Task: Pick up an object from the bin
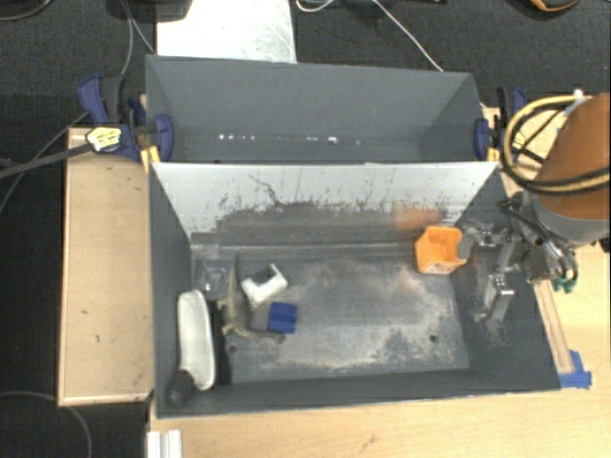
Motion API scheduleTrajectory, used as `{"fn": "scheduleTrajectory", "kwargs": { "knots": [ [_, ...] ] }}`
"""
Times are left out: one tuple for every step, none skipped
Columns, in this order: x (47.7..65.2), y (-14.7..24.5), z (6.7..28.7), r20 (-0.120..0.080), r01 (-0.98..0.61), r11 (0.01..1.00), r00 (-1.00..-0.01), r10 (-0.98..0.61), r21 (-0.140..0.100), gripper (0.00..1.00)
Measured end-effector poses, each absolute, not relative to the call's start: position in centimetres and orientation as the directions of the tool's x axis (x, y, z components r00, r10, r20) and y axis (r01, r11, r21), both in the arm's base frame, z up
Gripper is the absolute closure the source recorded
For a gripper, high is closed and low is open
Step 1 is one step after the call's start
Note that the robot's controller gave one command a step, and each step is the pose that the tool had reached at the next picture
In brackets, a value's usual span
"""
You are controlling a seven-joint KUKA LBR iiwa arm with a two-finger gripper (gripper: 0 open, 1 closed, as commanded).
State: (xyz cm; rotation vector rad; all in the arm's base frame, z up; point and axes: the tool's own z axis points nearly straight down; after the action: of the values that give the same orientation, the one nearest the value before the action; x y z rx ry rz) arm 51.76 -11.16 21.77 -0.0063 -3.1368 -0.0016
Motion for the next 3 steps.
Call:
{"fn": "scheduleTrajectory", "kwargs": {
  "knots": [
    [51.9, -11.1, 22.2, -0.004, -0.002, 1.000, -1.000, -0.002, -0.001, 0.00],
    [58.4, -11.7, 15.7, 0.003, 0.072, 0.997, -0.997, 0.072, 0.002, 0.00],
    [58.3, -13.9, 9.8, -0.002, -0.142, 0.990, -0.990, -0.142, 0.000, 0.00]
  ]
}}
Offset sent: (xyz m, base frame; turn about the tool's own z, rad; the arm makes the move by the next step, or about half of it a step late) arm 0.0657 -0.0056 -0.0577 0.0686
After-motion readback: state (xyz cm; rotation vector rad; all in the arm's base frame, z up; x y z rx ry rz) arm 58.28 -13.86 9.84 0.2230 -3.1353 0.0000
